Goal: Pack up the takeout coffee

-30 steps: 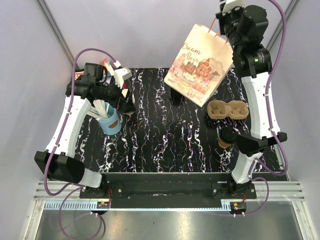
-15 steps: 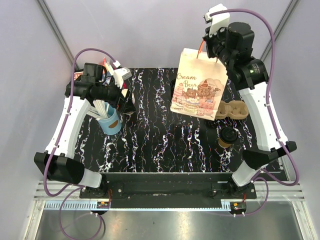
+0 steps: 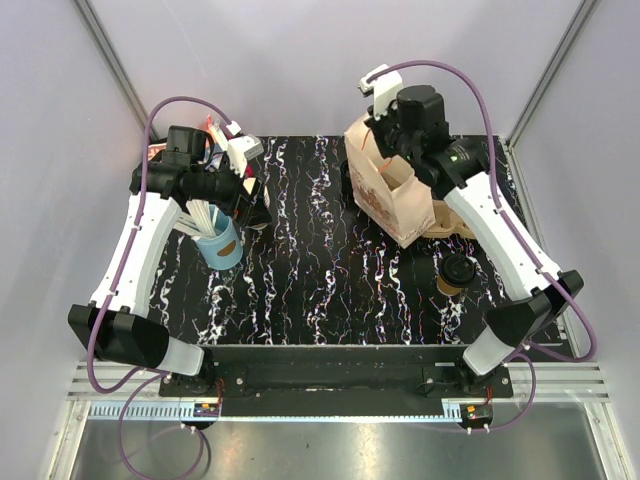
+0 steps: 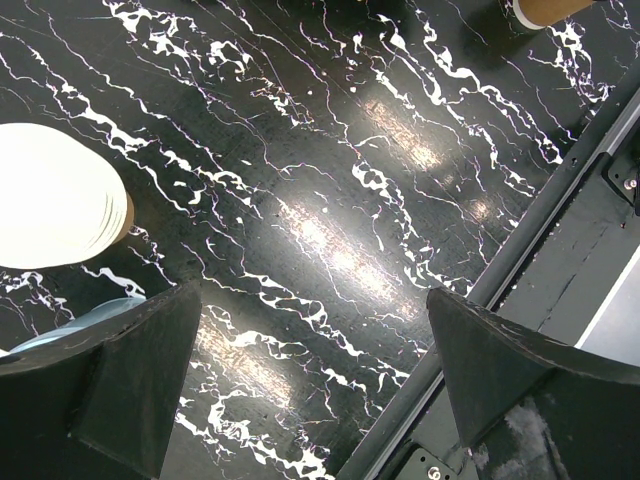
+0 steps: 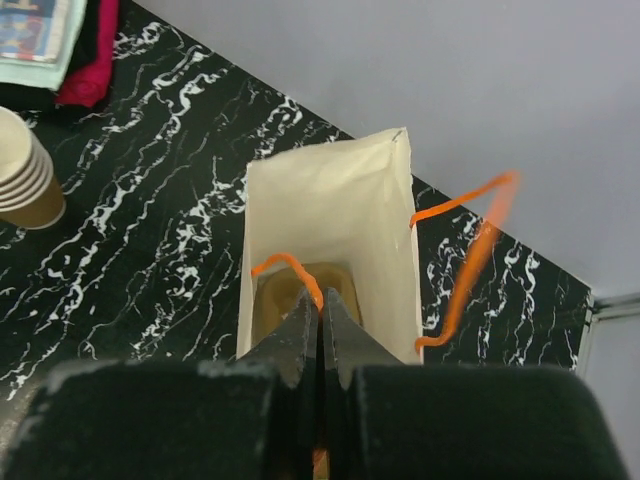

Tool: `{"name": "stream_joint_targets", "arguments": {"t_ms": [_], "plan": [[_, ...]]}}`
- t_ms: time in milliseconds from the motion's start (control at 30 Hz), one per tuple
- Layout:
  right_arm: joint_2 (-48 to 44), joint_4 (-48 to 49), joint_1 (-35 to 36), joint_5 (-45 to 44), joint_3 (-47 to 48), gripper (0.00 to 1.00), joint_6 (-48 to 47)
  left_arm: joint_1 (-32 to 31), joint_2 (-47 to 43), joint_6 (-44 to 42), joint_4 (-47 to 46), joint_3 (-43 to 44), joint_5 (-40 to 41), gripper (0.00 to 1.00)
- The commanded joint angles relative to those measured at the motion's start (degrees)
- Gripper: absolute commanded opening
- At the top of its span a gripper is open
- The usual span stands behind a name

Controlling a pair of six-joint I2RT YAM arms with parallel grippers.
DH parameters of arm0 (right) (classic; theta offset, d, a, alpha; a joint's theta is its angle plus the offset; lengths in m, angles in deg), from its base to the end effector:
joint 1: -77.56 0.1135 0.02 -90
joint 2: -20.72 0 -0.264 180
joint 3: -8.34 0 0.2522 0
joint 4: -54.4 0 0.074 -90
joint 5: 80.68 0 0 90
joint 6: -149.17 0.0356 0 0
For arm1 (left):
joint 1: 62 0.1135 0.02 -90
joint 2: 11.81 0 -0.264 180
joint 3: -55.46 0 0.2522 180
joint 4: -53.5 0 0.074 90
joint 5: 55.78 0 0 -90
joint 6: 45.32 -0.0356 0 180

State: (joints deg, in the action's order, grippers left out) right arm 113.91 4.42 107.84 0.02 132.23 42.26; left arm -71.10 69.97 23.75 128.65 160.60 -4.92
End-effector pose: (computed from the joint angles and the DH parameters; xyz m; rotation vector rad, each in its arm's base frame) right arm 0.3091 0.1738 0.4698 -0.6599 1.7846 0.0035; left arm 0.2696 -0.0659 0.3949 0.8762 2.1650 -0.7369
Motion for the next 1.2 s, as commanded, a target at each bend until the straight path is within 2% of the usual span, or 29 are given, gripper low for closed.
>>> {"name": "stream_joint_targets", "arguments": {"t_ms": [0, 233, 533, 867, 1100, 1167], "plan": [[-1.2, 4.2, 3.2, -3.1, 1.9, 0.0, -0.1, 0.3, -2.0, 0.5, -1.4, 1.8, -2.3, 0.99], [0.5, 2.7, 7.3, -3.4, 4.0, 0.0, 0.3, 0.3, -2.1, 0.5, -1.3, 1.7, -2.5, 0.99], [2.2, 1.9, 13.4, -3.0, 0.3, 0.0, 1.3, 0.2, -2.5, 0.4, -1.4, 1.4, -2.4, 0.99], [4.9, 0.3, 19.5, -4.3, 2.1, 0.0, 1.3, 0.3, -3.4, 0.4, -1.6, 0.9, -2.0, 0.99], [3.1, -3.5, 20.6, 0.7, 1.3, 0.0, 1.8, 0.3, -4.3, 0.4, -2.2, 0.2, -1.8, 0.99], [2.2, -5.0, 20.7, 1.3, 1.7, 0.04, 1.4, 0.2, -4.3, 0.4, -2.1, 0.2, -1.9, 0.99]]}}
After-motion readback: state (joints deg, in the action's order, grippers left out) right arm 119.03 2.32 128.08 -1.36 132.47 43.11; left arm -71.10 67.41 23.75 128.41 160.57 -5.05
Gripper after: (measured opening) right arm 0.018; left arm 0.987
